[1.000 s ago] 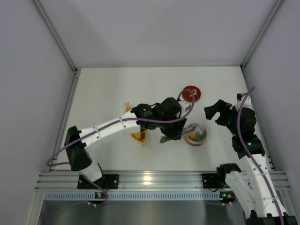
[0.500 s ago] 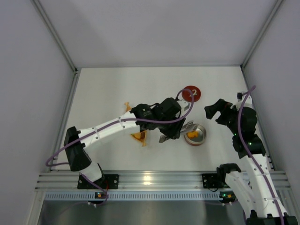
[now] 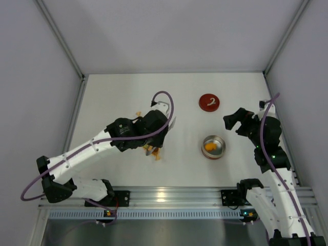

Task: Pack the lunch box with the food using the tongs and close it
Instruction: Pick up the fake food from the plate.

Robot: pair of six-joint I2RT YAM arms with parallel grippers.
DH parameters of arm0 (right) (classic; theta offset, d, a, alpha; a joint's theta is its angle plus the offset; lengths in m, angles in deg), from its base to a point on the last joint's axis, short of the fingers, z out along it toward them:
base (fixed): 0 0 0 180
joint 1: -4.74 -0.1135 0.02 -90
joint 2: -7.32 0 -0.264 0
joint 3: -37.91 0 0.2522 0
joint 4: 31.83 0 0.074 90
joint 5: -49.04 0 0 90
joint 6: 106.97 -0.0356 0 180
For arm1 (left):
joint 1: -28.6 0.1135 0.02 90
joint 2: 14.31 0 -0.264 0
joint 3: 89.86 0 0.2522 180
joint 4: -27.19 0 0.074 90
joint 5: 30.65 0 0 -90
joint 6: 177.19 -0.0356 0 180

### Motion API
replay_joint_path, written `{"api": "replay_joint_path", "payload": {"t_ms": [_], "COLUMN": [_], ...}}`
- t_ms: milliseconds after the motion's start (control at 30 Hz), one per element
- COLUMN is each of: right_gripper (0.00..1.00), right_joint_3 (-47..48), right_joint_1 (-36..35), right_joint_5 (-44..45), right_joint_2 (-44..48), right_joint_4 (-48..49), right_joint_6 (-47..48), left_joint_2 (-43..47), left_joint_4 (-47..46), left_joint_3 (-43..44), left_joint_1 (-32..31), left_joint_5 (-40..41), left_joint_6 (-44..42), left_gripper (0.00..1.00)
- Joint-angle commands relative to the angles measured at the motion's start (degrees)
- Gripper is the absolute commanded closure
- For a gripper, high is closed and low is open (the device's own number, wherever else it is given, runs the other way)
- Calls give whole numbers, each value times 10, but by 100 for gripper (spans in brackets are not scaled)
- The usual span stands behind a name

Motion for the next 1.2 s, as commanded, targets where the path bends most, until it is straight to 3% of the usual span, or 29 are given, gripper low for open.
{"api": "replay_joint_path", "payload": {"t_ms": [0, 400, 1167], "right_gripper": [0, 0, 0], "right_joint_3": [9, 2, -1], "right_joint_1": [-7, -7, -7], "right_joint_5": [-13, -18, -19], "right_joint_2": [-4, -9, -5], "right_joint_4": [22, 30, 29], "right_joint_6": [-4, -4, 4], "left_joint_2": [24, 51, 4], "left_joint_4": [36, -25, -71], "left_joint_3": [-39, -146, -176], "left_joint_1": [34, 199, 229], "left_joint_5": [45, -23, -46], "left_joint_6": [23, -23, -47], "left_gripper": [54, 58, 57]}}
